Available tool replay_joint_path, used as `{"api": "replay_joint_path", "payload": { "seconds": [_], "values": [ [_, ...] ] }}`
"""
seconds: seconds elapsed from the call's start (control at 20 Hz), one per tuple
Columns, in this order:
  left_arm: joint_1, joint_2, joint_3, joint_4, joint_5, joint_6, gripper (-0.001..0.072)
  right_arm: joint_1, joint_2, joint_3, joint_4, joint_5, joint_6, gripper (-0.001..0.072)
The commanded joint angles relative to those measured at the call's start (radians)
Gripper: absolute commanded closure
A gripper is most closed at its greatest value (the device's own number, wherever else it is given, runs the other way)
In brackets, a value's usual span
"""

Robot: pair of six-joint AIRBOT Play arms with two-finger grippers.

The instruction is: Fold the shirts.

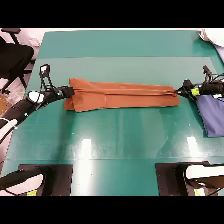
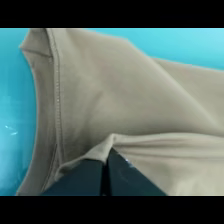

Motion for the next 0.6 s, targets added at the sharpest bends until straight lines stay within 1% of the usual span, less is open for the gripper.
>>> {"api": "replay_joint_path", "payload": {
  "seconds": [0.0, 0.05, 0.1, 0.2, 0.25, 0.3, 0.35, 0.45, 0.5, 0.55],
  "values": [
    [0.001, -0.020, 0.002, -0.003, 0.010, 0.011, 0.0609, -0.001, 0.000, 0.000, -0.001, -0.027, -0.013, 0.0697],
    [0.001, -0.020, 0.006, -0.014, 0.014, 0.016, 0.0364, -0.001, 0.000, 0.001, -0.001, -0.029, -0.013, 0.0697],
    [0.001, -0.020, 0.014, -0.029, 0.015, 0.016, 0.0289, -0.001, 0.000, 0.001, -0.001, -0.033, -0.013, 0.0696],
    [0.001, -0.020, 0.036, -0.029, 0.013, 0.016, 0.0293, -0.001, 0.000, 0.001, 0.002, -0.034, -0.013, 0.0692],
    [0.001, -0.020, 0.049, -0.029, 0.013, 0.017, 0.0294, -0.001, 0.000, 0.001, 0.009, -0.034, -0.013, 0.0583],
    [0.001, -0.020, 0.064, -0.029, 0.012, 0.026, 0.0294, 0.000, 0.000, 0.001, 0.012, -0.033, -0.013, 0.0384],
    [0.001, -0.020, 0.077, -0.029, 0.008, 0.034, 0.0294, -0.001, 0.000, 0.001, 0.020, -0.031, -0.013, 0.0306],
    [0.001, -0.020, 0.100, -0.028, -0.006, 0.065, 0.0295, -0.001, 0.001, 0.001, 0.035, -0.032, -0.014, 0.0301],
    [0.001, -0.020, 0.110, -0.025, -0.021, 0.083, 0.0319, -0.002, 0.003, 0.001, 0.034, -0.034, -0.018, 0.0300],
    [0.001, -0.020, 0.120, -0.024, -0.039, 0.103, 0.0397, -0.004, 0.007, 0.001, 0.034, -0.034, -0.040, 0.0299]
  ]
}}
